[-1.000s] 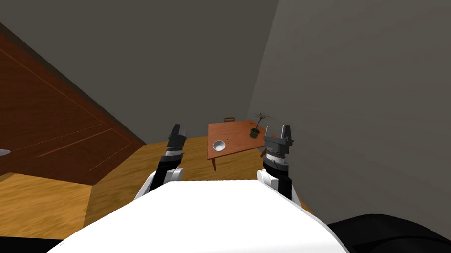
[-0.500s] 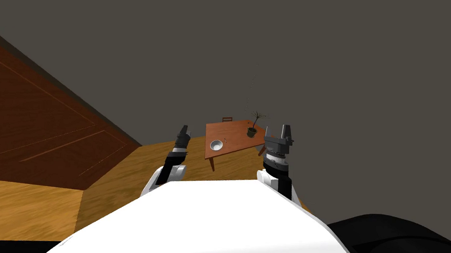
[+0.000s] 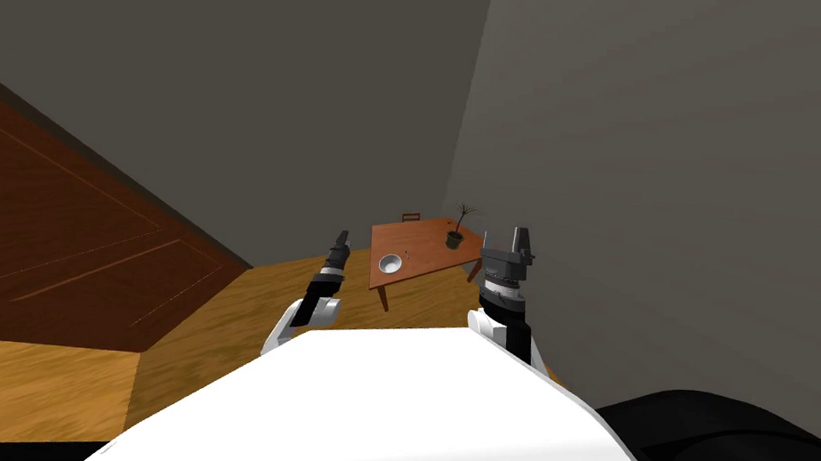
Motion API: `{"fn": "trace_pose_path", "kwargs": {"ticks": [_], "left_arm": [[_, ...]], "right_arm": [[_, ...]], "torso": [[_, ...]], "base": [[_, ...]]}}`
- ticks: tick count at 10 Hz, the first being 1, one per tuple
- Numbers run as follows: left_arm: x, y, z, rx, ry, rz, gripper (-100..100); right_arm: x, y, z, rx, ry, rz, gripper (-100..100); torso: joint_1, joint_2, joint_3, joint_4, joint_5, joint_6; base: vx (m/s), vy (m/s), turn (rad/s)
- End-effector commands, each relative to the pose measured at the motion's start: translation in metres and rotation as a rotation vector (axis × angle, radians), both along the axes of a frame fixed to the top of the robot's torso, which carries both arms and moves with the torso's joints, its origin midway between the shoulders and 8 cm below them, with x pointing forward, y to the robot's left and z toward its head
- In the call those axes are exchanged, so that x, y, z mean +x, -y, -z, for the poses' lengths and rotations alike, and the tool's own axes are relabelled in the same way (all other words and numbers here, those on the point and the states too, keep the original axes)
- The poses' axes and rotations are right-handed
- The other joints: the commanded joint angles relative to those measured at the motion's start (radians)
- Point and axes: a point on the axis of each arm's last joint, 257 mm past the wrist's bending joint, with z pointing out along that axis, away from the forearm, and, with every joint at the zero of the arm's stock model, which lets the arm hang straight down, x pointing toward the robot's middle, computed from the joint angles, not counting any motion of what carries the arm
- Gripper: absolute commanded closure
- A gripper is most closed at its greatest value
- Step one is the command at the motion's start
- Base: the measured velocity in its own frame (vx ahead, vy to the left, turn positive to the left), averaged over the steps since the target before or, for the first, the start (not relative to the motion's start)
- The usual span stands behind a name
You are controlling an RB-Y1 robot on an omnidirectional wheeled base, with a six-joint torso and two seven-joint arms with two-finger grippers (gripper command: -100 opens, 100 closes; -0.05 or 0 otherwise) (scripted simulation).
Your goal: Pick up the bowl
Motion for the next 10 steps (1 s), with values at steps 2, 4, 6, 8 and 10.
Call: {"fn": "trace_pose_path", "kwargs": {"ticks": [2,4,6,8,10], "left_arm": [[0.012,0.002,0.016,0.015,-0.062,-0.01,-100],[0.022,0.002,0.032,0.028,-0.116,-0.018,-100],[0.032,0.002,0.048,0.041,-0.171,-0.025,-100],[0.041,0.002,0.065,0.054,-0.229,-0.032,-100],[0.05,0.002,0.082,0.066,-0.287,-0.039,-100]], "right_arm": [[0.0,0.0,0.0,0.0,0.0,0.0,0],[0.0,0.0,0.0,0.0,0.0,0.0,0],[0.0,0.0,0.0,0.0,0.0,0.0,0],[0.0,0.0,0.0,0.0,0.0,0.0,0],[0.0,0.0,0.0,0.0,0.0,0.0,0]], "torso": [[0.0,0.0,0.0,0.0,0.0,0.0],[-0.001,0.0,0.0,0.0,0.0,0.0],[0.0,0.0,0.0,0.0,0.0,0.0],[-0.001,-0.001,-0.001,0.0,0.0,0.0],[-0.001,0.0,0.0,0.0,0.0,0.0]], "base": [[-0.015,-0.038,-0.035],[-0.015,-0.046,-0.04],[-0.018,-0.042,-0.035],[-0.008,-0.047,-0.037],[-0.017,-0.045,-0.029]]}}
